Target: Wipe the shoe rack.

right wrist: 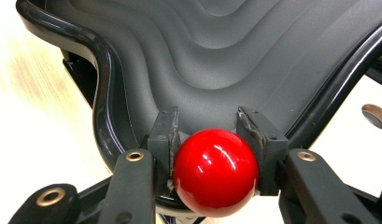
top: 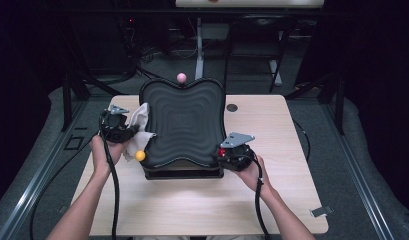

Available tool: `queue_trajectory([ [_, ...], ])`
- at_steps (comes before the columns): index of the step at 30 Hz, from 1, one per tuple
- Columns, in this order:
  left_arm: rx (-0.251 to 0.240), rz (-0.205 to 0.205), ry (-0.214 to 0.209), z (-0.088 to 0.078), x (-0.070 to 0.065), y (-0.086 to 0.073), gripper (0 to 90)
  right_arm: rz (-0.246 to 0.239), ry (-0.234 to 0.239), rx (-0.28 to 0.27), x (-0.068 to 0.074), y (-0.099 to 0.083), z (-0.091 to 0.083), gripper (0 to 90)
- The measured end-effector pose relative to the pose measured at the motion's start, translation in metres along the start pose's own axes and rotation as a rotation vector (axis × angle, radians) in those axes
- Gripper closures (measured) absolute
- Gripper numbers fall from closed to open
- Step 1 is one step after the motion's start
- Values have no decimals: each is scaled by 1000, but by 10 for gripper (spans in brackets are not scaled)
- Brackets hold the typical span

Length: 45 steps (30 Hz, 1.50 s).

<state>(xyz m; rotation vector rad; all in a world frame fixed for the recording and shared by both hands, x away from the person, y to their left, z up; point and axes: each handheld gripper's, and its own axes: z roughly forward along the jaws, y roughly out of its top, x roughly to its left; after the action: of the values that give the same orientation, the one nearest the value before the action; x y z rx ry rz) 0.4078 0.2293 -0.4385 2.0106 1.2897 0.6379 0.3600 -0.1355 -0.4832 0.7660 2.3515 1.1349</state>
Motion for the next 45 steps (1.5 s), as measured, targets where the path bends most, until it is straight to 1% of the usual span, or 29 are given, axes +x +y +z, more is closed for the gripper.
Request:
queue_trajectory([
  [6, 4, 12, -9, -6, -4, -10, 821, 1, 0, -3, 0, 0, 0, 597],
  [9, 0, 4, -15, -7, -5, -15, 821, 0, 1, -2, 0, 0, 0, 597],
  [11, 5, 5, -20, -9, -4, -18, 821, 0, 1, -2, 0, 0, 0, 598],
  [14, -1, -2, -23, -10, -4, -20, 821, 0, 1, -2, 0, 0, 0, 598],
  [17, -16, -10, -25, -11, -3, -17, 822, 0, 1, -2, 0, 0, 0, 597],
  [19, -20, -6, -26, -13, -3, -13, 822, 0, 1, -2, 0, 0, 0, 598],
  [20, -28, -10, -27, -13, -3, -11, 822, -2, 1, 0, 0, 0, 0, 598],
  [23, -45, -4, -29, -15, -4, -2, 822, -2, 1, 0, 0, 0, 0, 597],
  [29, -66, 10, -15, -17, -5, 15, 822, -1, 1, -2, 0, 0, 0, 598],
  [34, -76, 10, -5, -17, 0, 27, 822, -1, -1, -2, 0, 0, 0, 598],
  [37, -87, 3, 4, -18, 4, 36, 822, -1, -1, -2, 0, 0, 0, 598],
  [40, -97, -13, 6, -18, 8, 45, 822, -1, 0, -2, 0, 0, 0, 598],
  [43, -105, -20, 14, -19, 12, 55, 822, -1, 0, -2, 0, 0, 0, 598],
  [45, -110, -17, 22, -19, 13, 62, 822, -2, 0, -2, 0, 0, 0, 598],
])
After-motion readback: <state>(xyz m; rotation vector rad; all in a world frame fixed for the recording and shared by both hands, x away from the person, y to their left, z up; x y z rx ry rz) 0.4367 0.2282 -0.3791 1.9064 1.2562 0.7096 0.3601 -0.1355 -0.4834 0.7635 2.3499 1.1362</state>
